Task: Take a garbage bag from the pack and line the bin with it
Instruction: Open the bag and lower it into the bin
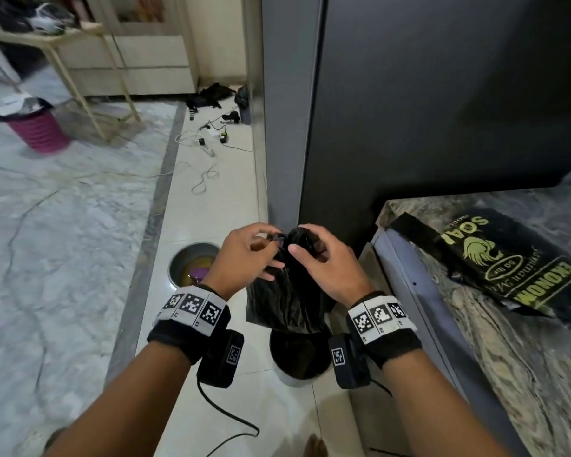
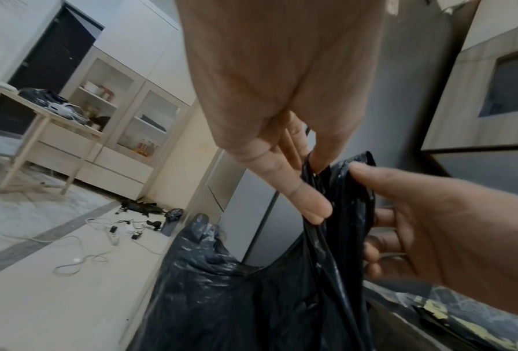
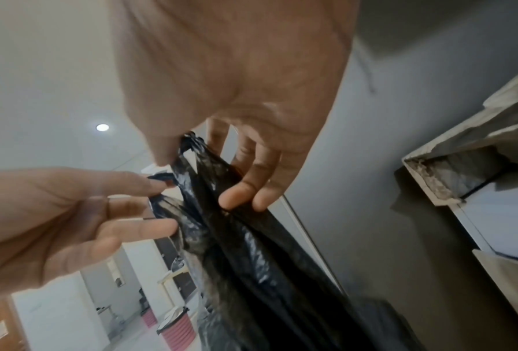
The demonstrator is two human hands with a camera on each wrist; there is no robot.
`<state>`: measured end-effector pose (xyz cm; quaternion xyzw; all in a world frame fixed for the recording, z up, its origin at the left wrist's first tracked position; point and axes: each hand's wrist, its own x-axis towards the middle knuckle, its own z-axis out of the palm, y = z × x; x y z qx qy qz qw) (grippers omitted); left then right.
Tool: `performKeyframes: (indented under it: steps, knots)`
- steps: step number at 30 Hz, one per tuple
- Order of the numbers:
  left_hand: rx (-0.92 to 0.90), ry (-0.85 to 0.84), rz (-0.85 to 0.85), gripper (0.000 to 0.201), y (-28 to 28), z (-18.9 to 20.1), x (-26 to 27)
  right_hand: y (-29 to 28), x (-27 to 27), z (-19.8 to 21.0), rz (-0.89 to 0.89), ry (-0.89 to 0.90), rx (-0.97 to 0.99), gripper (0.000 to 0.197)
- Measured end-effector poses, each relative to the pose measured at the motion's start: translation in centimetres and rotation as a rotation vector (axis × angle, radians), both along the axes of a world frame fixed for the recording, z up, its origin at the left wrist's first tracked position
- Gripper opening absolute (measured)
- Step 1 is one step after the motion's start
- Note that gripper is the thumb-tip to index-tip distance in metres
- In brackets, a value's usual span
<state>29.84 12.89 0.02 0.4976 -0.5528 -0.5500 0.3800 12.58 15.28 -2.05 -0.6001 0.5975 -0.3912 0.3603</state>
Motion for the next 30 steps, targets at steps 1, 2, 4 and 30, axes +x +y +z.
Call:
performKeyframes:
  steps: [1,2,4,30]
  knots:
    - [0.007,-0.012,0.017,0.014,-0.3,-0.3,-0.3,-0.5,-0.5,-0.4,-0.013,0.004,-0.014,0.03]
    - [0.007,-0.024,0.035,0.017,-0.5,-0.6,-0.6,-0.9,-0.9,-0.6,-0.026,0.005,-0.028,0.023]
    - [-0.003,-0.048,0.072,0.021,-0.9,-1.3,-0.7,-2.0,-1.9,-1.4,-0.052,0.024,-0.019,0.014]
    - [0.099,-0.212,0.26,0.009,2.2,-10.6,0.2,0.5,-7.7,-9.2,-0.184,0.028,0.177,0.021]
